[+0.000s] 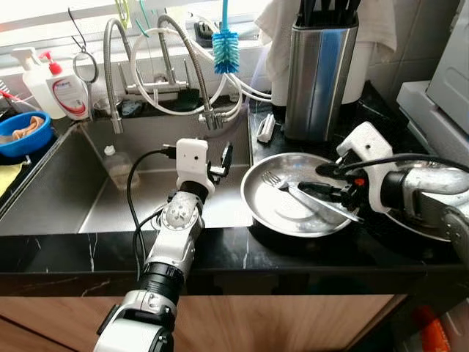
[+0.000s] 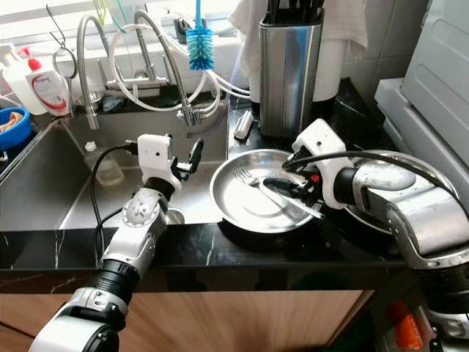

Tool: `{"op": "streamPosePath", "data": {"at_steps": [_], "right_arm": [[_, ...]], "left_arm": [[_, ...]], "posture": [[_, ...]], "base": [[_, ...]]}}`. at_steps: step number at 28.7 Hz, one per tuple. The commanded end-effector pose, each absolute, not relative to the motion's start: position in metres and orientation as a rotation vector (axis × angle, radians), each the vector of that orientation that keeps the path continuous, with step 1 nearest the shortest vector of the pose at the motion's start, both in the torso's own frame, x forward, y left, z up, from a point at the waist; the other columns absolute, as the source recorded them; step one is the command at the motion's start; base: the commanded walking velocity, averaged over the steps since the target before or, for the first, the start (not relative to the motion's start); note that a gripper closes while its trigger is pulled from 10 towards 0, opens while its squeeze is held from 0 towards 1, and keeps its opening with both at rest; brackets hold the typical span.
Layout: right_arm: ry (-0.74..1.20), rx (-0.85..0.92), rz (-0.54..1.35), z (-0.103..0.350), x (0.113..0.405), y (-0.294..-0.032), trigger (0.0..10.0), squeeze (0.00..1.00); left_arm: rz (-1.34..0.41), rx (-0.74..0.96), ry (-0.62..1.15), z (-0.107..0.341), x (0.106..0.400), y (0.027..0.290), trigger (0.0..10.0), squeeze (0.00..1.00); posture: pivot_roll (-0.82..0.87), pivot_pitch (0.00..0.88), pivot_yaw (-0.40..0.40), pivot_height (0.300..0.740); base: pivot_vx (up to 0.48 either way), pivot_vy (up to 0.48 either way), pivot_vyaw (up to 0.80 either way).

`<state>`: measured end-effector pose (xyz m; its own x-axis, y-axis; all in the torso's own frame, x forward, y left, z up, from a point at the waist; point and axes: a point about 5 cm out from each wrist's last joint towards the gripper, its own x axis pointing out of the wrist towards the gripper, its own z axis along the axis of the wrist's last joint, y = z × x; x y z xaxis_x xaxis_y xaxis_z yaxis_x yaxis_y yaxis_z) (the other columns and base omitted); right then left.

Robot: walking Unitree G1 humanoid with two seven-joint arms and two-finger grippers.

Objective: Kitchen organization

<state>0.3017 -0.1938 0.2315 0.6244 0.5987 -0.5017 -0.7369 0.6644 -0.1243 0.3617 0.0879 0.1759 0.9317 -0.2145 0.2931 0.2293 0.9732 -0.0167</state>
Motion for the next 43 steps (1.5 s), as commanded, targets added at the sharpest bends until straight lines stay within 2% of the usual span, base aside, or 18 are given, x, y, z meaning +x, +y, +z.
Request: {"op": "streamPosePath", "data": {"at_steps": [1,16,28,29,30,31,43], "right_arm": [[0.429,-0.360,0.828,0.237,0.303,-0.190,10.0,0.00],[0.551,-0.424,0.820,0.224,0.314,-0.198,10.0,0.00],[0.614,-0.392,0.841,0.203,0.317,-0.188,10.0,0.00],[0.614,-0.386,0.844,0.202,0.318,-0.187,3.8,0.00],[0.614,-0.382,0.844,0.202,0.318,-0.187,3.8,0.00],[0.613,-0.379,0.840,0.201,0.318,-0.186,0.0,0.00],[0.608,-0.376,0.837,0.199,0.317,-0.185,0.0,0.00]], "left_arm": [[-0.203,-0.054,-0.303,0.177,0.362,0.094,10.0,0.00],[-0.209,-0.059,-0.294,0.175,0.361,0.092,10.0,0.00],[-0.216,-0.053,-0.296,0.178,0.363,0.092,10.0,0.00],[-0.217,-0.051,-0.295,0.177,0.363,0.093,10.0,0.00],[-0.218,-0.050,-0.295,0.177,0.363,0.093,10.0,0.00],[-0.217,-0.048,-0.295,0.177,0.363,0.095,10.0,0.00],[-0.223,-0.045,-0.296,0.178,0.363,0.093,10.0,0.00]], "posture": [[-0.35,0.000,0.068,0.740],[-0.35,0.000,0.066,0.740],[-0.34,0.000,0.074,0.740],[-0.34,0.000,0.080,0.740],[-0.34,0.000,0.080,0.740],[-0.34,0.000,0.083,0.740],[-0.34,0.000,0.086,0.740]], "base": [[0.000,0.000,0.00],[0.000,0.000,0.00],[0.000,0.000,0.00],[0.000,0.000,0.00],[0.000,0.000,0.00],[0.000,0.000,0.00],[0.000,0.000,0.00]]}}
